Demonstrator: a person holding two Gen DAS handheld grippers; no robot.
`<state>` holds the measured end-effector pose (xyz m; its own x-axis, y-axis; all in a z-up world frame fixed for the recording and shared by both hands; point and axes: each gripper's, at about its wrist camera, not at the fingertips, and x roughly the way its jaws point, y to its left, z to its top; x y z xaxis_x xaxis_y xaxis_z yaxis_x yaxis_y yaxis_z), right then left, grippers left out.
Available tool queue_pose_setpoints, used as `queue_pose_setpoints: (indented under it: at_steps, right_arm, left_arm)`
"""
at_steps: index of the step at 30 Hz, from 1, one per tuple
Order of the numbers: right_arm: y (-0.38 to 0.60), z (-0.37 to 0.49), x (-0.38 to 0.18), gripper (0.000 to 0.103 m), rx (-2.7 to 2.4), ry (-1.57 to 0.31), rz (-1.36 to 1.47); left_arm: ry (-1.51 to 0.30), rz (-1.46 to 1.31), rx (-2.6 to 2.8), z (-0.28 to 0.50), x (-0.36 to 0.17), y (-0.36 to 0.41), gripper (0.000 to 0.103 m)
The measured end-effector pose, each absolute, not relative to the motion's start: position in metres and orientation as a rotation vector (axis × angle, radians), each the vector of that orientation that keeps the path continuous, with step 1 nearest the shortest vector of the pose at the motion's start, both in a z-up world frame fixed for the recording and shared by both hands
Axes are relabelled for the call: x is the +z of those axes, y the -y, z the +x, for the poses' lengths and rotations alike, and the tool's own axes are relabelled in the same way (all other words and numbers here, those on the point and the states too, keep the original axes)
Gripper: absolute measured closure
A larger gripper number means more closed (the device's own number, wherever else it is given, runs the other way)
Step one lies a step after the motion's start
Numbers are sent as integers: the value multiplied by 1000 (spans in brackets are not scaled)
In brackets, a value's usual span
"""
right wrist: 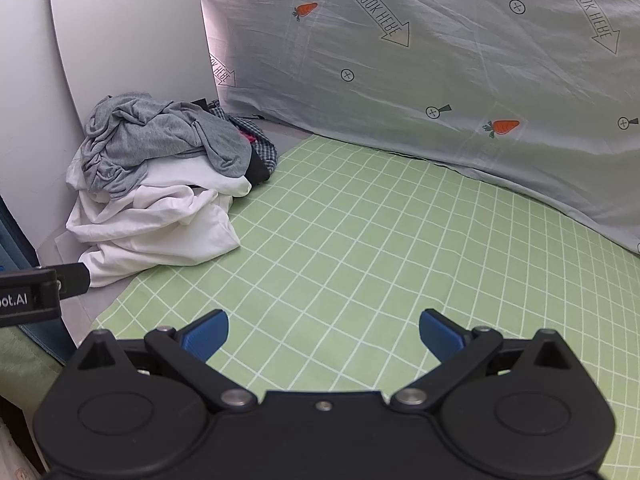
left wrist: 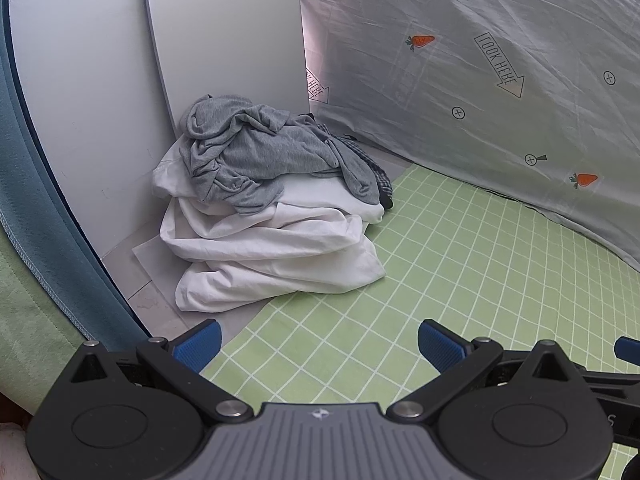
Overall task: Fold clothes
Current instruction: 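Reach both grippers to the grey sweatshirt on the pile and close them on it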
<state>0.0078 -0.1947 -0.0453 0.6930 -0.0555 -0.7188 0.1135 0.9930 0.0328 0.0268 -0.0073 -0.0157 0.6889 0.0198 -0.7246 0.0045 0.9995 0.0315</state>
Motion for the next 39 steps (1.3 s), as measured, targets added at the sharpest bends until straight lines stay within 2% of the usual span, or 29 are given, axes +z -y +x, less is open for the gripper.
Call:
queue_pose_setpoints:
  at_steps: [7,15,20,24,29,31,33,34,35,36,37,39]
  right_arm:
    - [199,44,-62,0,-110,-827,63]
    - [184,136,-77,1,-50,-793,-29]
    - [163,207,-89,14,25,-765,-90]
    - [136,259,-104,28,120,-761,-142]
    - [102,314,-119,49,229,-764,-158]
    - [92,331,-121,52,260,-768,-144]
    - [79,345,-123,63,271,-777,-156]
    - [74,350,-124,74,267,-781,-173]
    - [70,353,-125,88,257,-778,-187]
    - [68,355,-125,96,245,-773,-200]
    - [69,354,-124,98,229,-755,-195]
    - [76,348,-121,99,187,-706,-165]
  left_arm:
    - [-842,-2,49,65,-26,-2,0]
    - [-862,-45,157,149,-45,-34,1]
    - [-865,-84,238,206,-59,-61,5]
    - [-880,-117,242,236,-72,-72,21]
    - [-899,-155,238,271,-88,-83,33]
    - [-906,-170,236,285,-94,-88,47]
    - [-914,-186,234,299,-101,-92,56]
    - [-918,-193,233,306,-104,-94,63]
    - [-915,-196,235,309,-105,-95,65]
    - [-908,-194,239,309,-104,-93,71]
    - [-898,-191,245,308,-103,-92,81]
    - [-877,-191,258,303,-100,-91,91]
